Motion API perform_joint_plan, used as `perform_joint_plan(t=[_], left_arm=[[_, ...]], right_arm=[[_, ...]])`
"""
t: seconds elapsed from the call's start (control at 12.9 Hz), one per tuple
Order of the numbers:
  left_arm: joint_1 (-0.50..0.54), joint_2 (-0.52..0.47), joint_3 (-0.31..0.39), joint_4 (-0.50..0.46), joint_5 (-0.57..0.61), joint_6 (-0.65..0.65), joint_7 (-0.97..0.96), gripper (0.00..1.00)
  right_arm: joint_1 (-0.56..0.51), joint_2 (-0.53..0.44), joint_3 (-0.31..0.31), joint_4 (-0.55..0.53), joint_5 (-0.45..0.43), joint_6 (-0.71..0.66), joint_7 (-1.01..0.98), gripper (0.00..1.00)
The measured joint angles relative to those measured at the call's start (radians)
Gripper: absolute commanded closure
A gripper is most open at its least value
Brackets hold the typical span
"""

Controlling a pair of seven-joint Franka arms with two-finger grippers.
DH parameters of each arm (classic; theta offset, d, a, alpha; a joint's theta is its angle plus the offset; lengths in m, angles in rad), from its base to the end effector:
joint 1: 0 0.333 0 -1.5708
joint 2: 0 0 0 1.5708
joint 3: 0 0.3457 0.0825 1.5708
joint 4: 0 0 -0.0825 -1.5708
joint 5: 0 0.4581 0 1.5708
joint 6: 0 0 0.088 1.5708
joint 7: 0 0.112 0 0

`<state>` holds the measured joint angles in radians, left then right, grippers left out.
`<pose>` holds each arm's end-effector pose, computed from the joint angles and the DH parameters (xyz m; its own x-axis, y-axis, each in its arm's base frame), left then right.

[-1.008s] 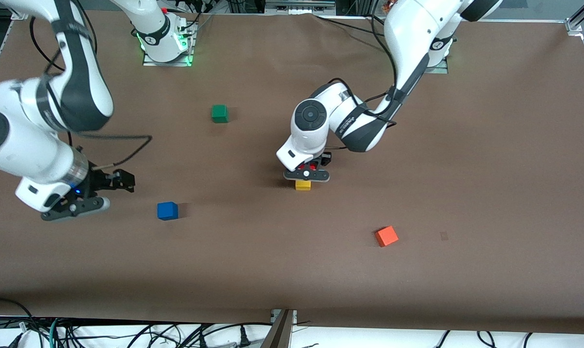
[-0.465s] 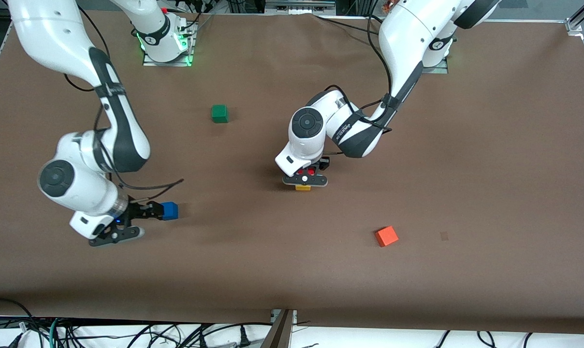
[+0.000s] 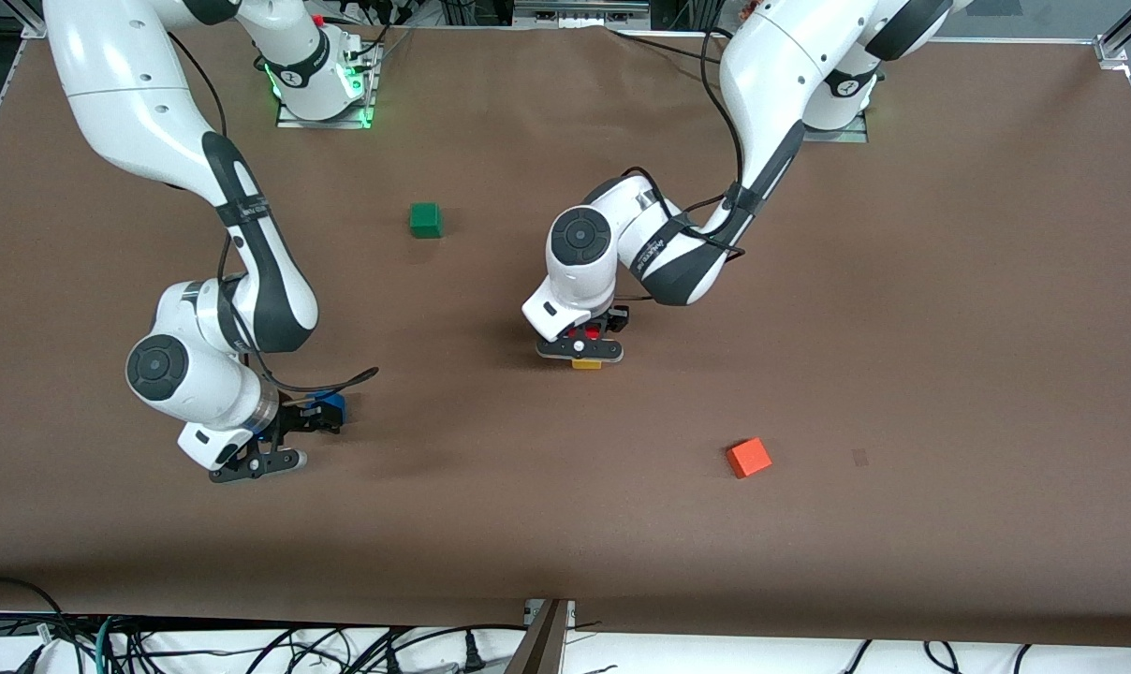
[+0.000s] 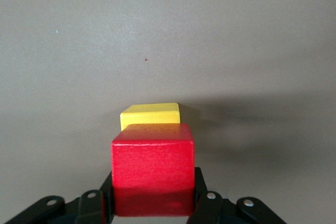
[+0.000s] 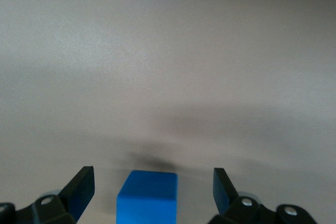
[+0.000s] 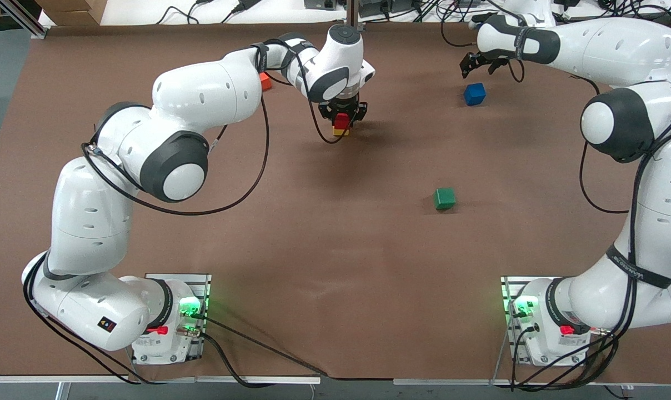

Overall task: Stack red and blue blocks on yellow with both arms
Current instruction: 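Lower the red cube onto the yellow cube while the right gripper grasps the blue cube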

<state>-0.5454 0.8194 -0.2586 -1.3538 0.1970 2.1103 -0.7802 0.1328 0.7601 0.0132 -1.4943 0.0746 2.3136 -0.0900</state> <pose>0.6035 -0.5502 0.2146 0.9978 -0.0524 -0.0407 -0.0528 -0.9986 -0.0079 0.7913 0.1164 0.1948 0.9817 0.1800 0.0631 0.1838 -0.9810 -0.0614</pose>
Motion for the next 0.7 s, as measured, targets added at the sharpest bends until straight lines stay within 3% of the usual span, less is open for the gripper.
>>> perform_joint_plan(t=[0.16,0.23,0.31,0.54,0.7], left_arm=[[0.000,0.001,0.003,0.002,0.000,0.000,0.000,0.99],[0.000,0.001,0.004,0.002,0.000,0.000,0.000,0.84],[0.000,0.001,0.006,0.003,0.000,0.000,0.000,0.01],[0.000,0.003,0.018,0.004,0.000,0.000,0.000,0.00],[0.000,0.002,0.023,0.011,0.000,-0.003,0.000,0.00]], right_arm=[[0.000,0.023,0.000,-0.001,0.036,0.000,0.000,0.05],[0.000,0.031,0.000,-0.001,0.041,0.000,0.000,0.12],[0.000,0.035,0.000,-0.005,0.042,0.000,0.000,0.20],[-0.002,0.036,0.000,-0.015,0.042,0.000,0.000,0.58],[-0.003,0.036,0.000,-0.016,0.042,0.000,0.000,0.69]])
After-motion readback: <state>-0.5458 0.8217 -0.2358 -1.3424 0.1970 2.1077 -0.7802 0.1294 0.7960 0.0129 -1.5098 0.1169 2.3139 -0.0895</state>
